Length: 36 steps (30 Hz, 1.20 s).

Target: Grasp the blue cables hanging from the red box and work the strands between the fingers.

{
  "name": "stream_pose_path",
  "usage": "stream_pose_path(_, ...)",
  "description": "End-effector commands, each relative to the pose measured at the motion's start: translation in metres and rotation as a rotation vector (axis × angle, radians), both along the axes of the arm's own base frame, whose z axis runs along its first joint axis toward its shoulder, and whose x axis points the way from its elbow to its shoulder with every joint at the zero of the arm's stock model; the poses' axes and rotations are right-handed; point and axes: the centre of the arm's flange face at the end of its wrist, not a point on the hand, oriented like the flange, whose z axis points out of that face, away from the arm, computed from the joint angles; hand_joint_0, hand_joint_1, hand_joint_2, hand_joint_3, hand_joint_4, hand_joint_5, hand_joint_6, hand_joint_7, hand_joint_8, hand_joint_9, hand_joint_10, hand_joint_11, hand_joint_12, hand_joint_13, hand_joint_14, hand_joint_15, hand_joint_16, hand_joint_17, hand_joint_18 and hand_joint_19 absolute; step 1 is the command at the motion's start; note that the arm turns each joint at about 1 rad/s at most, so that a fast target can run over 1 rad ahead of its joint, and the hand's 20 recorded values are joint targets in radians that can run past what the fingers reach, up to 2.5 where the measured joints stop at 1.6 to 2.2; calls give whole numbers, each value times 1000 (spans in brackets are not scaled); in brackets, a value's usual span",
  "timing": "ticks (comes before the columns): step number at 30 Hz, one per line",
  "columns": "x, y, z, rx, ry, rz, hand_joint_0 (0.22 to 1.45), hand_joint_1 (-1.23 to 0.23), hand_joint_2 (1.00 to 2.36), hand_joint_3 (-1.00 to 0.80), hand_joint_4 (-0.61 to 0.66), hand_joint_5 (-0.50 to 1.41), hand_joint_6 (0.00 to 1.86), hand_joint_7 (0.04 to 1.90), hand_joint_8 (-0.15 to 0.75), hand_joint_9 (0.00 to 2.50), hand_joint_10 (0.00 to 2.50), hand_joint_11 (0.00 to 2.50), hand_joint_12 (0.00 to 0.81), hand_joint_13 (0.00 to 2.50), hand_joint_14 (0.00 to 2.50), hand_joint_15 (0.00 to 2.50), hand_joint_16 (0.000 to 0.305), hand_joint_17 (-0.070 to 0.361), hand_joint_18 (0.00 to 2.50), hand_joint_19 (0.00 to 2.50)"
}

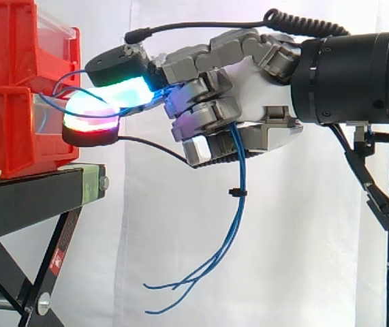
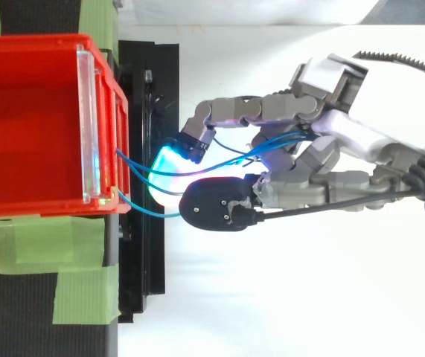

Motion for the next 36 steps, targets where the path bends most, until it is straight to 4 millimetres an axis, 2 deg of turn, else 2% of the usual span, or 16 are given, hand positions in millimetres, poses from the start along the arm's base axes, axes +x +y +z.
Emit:
stream_pose_path(1, 0, 0, 0, 2, 0, 0, 766, -641, 1090, -114, 422, 597, 19, 1025, 548, 1372, 2500, 2500, 622, 1800, 2500, 1605, 222, 167, 2419, 660)
stream_pose_path(2, 0, 0, 0, 4, -3, 0, 778, -639, 1000, -123, 420, 593, 19, 1017, 548, 1372, 2500, 2500, 622, 1800, 2500, 1605, 222, 167, 2419, 660)
stream_pose_path(4, 0, 0, 0, 3, -1, 0, 804, -646, 1008, -191, 374, 531, 18, 978, 548, 1372, 2500, 2500, 622, 1800, 2500, 1605, 222, 167, 2419, 660)
stream_pose_path(7, 0, 0, 0, 5, -2, 0, 1112, -717, 1014, 0, 264, 479, 18, 969, 548, 1372, 2500, 2500, 622, 1800, 2500, 1605, 222, 167, 2419, 660)
stream_pose_path(9, 0, -1, 0, 5, -2, -2, 1196, -702, 1012, 10, 251, 496, 18, 960, 548, 1372, 2500, 2500, 622, 1800, 2500, 1605, 222, 167, 2419, 660)
stream_pose_path(11, 0, -1, 0, 5, -3, -2, 1204, -699, 1012, -9, 255, 516, 18, 963, 548, 1372, 2500, 2500, 622, 1800, 2500, 1605, 222, 167, 2419, 660)
stream_pose_path(13, 0, -1, 0, 5, -2, -2, 968, -729, 1006, 36, 321, 518, 18, 948, 548, 1372, 2500, 2500, 622, 1800, 2500, 1605, 222, 167, 2419, 660)
stream_pose_path(14, 0, -1, 0, 5, -2, -2, 926, -735, 1003, -10, 330, 520, 17, 939, 548, 1372, 2500, 2500, 622, 1800, 2500, 1605, 222, 167, 2419, 660)
stream_pose_path(15, 0, -2, 0, 5, -2, -3, 813, -687, 1013, -311, 330, 510, 16, 909, 548, 1372, 2500, 2500, 622, 1800, 2500, 1605, 222, 167, 2419, 660)
stream_pose_path(17, 0, -1, 0, 5, -2, -2, 801, -676, 1014, -412, 323, 487, 15, 883, 548, 1372, 2500, 2500, 622, 1800, 2500, 1605, 222, 167, 2419, 660)
stream_pose_path(19, 0, -1, 0, 5, -2, -2, 977, -760, 1017, -361, 293, 447, 15, 868, 548, 1372, 2500, 2500, 622, 1800, 2500, 1605, 222, 167, 2419, 660)
stream_pose_path(22, 0, -1, 0, 5, -2, -2, 1230, -735, 1017, -212, 241, 454, 14, 840, 548, 1372, 2500, 2500, 622, 1800, 2500, 1605, 222, 167, 2419, 660)
stream_pose_path(24, 0, -2, 0, 5, -2, -3, 1248, -732, 1016, -236, 230, 467, 14, 839, 548, 1372, 2500, 2500, 622, 1800, 2500, 1605, 222, 167, 2419, 660)
stream_pose_path(29, 0, -3, 0, 5, -2, -5, 1079, -748, 1017, -242, 242, 458, 14, 863, 548, 1372, 2500, 2500, 622, 1800, 2500, 1605, 222, 167, 2419, 660)
stream_pose_path(31, 0, -3, 0, 5, -2, -3, 1082, -751, 1017, -288, 246, 445, 16, 881, 548, 1372, 2500, 2500, 622, 1800, 2500, 1605, 222, 167, 2419, 660)
stream_pose_path(36, 0, -4, 0, 5, -2, -5, 1305, -739, 1018, -304, 210, 463, 16, 927, 548, 1372, 2500, 2500, 622, 1800, 2500, 1605, 222, 167, 2419, 660)
